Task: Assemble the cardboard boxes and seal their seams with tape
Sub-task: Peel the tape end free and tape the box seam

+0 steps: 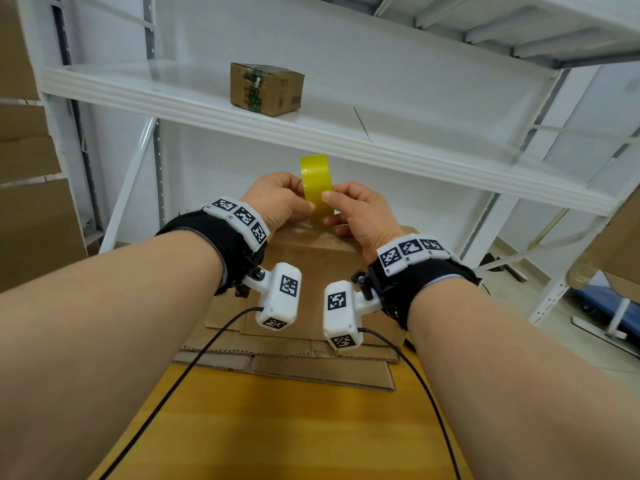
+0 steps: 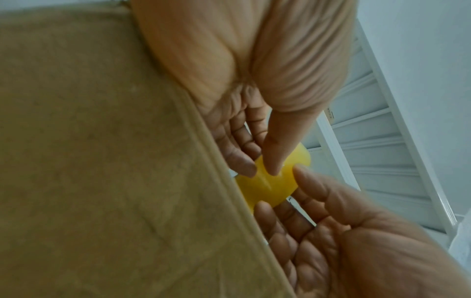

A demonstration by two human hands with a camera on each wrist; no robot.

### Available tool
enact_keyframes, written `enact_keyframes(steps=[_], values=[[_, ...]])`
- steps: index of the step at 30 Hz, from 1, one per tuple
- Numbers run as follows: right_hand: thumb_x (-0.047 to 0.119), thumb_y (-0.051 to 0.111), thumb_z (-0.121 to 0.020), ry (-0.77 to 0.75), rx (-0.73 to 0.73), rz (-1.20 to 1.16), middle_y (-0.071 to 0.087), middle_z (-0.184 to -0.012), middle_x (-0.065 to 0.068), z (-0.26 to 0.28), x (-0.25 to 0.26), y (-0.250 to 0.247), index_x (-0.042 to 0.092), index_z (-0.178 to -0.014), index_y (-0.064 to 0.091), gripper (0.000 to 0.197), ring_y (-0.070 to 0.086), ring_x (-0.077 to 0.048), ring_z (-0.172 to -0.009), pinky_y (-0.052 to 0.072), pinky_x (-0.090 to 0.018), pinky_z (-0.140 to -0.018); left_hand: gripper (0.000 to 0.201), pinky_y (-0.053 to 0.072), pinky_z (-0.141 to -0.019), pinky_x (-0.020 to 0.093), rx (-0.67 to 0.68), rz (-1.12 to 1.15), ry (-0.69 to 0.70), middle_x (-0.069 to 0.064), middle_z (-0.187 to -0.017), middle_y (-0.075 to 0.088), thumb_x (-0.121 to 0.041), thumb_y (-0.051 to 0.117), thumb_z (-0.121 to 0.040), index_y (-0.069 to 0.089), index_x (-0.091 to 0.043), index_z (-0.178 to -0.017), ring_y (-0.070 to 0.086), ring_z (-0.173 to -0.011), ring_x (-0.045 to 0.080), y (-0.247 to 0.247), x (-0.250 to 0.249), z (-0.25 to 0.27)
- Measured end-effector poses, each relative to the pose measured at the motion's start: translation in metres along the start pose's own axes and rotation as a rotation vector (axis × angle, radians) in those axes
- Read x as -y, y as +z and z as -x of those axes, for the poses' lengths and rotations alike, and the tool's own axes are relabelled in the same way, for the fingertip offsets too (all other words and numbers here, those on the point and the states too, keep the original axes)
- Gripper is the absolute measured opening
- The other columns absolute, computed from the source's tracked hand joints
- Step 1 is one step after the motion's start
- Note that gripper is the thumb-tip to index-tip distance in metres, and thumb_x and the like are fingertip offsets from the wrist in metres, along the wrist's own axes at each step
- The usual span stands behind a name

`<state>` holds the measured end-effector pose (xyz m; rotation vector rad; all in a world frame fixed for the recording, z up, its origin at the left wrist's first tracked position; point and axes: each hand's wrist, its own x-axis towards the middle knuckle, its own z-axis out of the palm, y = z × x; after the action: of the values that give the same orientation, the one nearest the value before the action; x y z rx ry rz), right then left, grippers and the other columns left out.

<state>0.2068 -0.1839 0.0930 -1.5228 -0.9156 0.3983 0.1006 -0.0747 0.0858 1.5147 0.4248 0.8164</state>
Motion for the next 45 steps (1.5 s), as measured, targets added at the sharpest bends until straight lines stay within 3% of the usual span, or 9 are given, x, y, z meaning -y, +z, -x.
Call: enact_keyframes(steps=[3, 5, 13, 17, 25, 31, 35, 39, 45], values=[[0.021, 0.069, -0.09, -0.005, -0.008, 0.009, 0.067, -0.081, -0.007, -0.0002, 0.0008, 0.0007, 0.02, -0.079, 0.064, 0.012, 0.06, -0.016, -0.061, 0.045, -0.023, -0.051, 0.026, 0.054, -0.083, 0.05, -0.014, -0.076, 0.014, 0.01, -0.077, 0.066, -0.002, 0.075, -0.055, 0.065, -0.017, -0.074, 0.062, -0.075, 0.027, -0.0004, 0.0002, 0.003], [0.022, 0.068, -0.09, -0.005, -0.016, 0.001, 0.066, -0.079, -0.007, -0.0003, 0.0018, 0.0009, 0.021, -0.076, 0.062, 0.015, 0.059, -0.016, -0.06, 0.045, -0.024, -0.052, 0.025, 0.054, -0.081, 0.049, -0.021, -0.096, 0.027, 0.008, -0.072, 0.064, -0.006, 0.079, -0.053, 0.063, -0.019, -0.066, 0.06, -0.072, 0.026, 0.0004, 0.0014, 0.0033], [0.026, 0.063, -0.093, 0.007, -0.016, 0.02, 0.063, -0.074, -0.003, -0.0002, 0.004, 0.0029, 0.021, -0.076, 0.059, 0.018, 0.059, -0.017, -0.06, 0.045, -0.026, -0.052, 0.025, 0.048, -0.073, 0.038, -0.011, -0.136, 0.053, -0.001, -0.064, 0.06, -0.014, 0.083, -0.055, 0.061, -0.022, -0.059, 0.055, -0.068, 0.021, 0.0, 0.0054, -0.0002], [0.021, 0.057, -0.094, 0.02, -0.005, 0.038, 0.061, -0.079, -0.006, -0.0008, 0.0063, 0.0034, 0.023, -0.078, 0.059, 0.017, 0.06, -0.019, -0.064, 0.045, -0.025, -0.052, 0.025, 0.046, -0.073, 0.038, -0.012, -0.12, 0.049, -0.002, -0.061, 0.057, -0.01, 0.082, -0.067, 0.059, -0.021, -0.063, 0.053, -0.07, 0.021, -0.0007, 0.0073, -0.0036], [0.013, 0.058, -0.091, 0.011, 0.013, 0.033, 0.065, -0.079, -0.004, -0.0004, 0.0041, 0.0019, 0.022, -0.084, 0.064, 0.012, 0.06, -0.014, -0.06, 0.046, -0.023, -0.053, 0.027, 0.047, -0.076, 0.04, -0.018, -0.08, 0.043, 0.002, -0.063, 0.058, -0.005, 0.08, -0.069, 0.058, -0.019, -0.063, 0.054, -0.072, 0.023, -0.0004, 0.0082, -0.0055], [0.037, 0.067, -0.092, -0.014, -0.007, 0.03, 0.064, -0.073, -0.003, -0.0007, 0.0009, 0.0018, 0.018, -0.079, 0.062, 0.023, 0.056, -0.012, -0.055, 0.047, -0.022, -0.052, 0.029, 0.044, -0.07, 0.034, 0.007, -0.177, 0.064, -0.004, -0.059, 0.056, -0.005, 0.082, -0.065, 0.057, -0.02, -0.063, 0.052, -0.064, 0.018, 0.0001, 0.0087, -0.0049], [0.054, 0.065, -0.089, -0.014, -0.016, 0.061, 0.066, -0.074, -0.006, -0.0022, 0.0012, 0.0029, 0.008, -0.093, 0.068, 0.046, 0.055, -0.014, -0.058, 0.048, -0.022, -0.053, 0.032, 0.043, -0.066, 0.028, 0.041, -0.219, 0.07, -0.004, -0.06, 0.055, -0.001, 0.079, -0.07, 0.053, -0.019, -0.065, 0.05, -0.057, 0.013, 0.0021, 0.005, -0.0003], [0.048, 0.065, -0.091, -0.009, -0.001, 0.023, 0.068, -0.075, -0.005, -0.001, 0.0029, 0.0035, 0.016, -0.084, 0.065, 0.033, 0.054, -0.014, -0.054, 0.046, -0.021, -0.05, 0.031, 0.042, -0.068, 0.03, 0.022, -0.2, 0.058, -0.004, -0.058, 0.054, -0.004, 0.08, -0.071, 0.054, -0.02, -0.064, 0.048, -0.059, 0.016, 0.0014, 0.005, 0.0001], [0.035, 0.068, -0.092, -0.016, 0.036, -0.017, 0.066, -0.075, -0.001, -0.0009, 0.0007, -0.0001, 0.018, -0.089, 0.067, 0.017, 0.055, -0.01, -0.055, 0.047, -0.02, -0.052, 0.027, 0.044, -0.072, 0.036, -0.009, -0.141, 0.024, -0.005, -0.057, 0.056, -0.009, 0.082, -0.067, 0.058, -0.021, -0.062, 0.051, -0.067, 0.019, -0.0005, 0.0065, -0.0026]])
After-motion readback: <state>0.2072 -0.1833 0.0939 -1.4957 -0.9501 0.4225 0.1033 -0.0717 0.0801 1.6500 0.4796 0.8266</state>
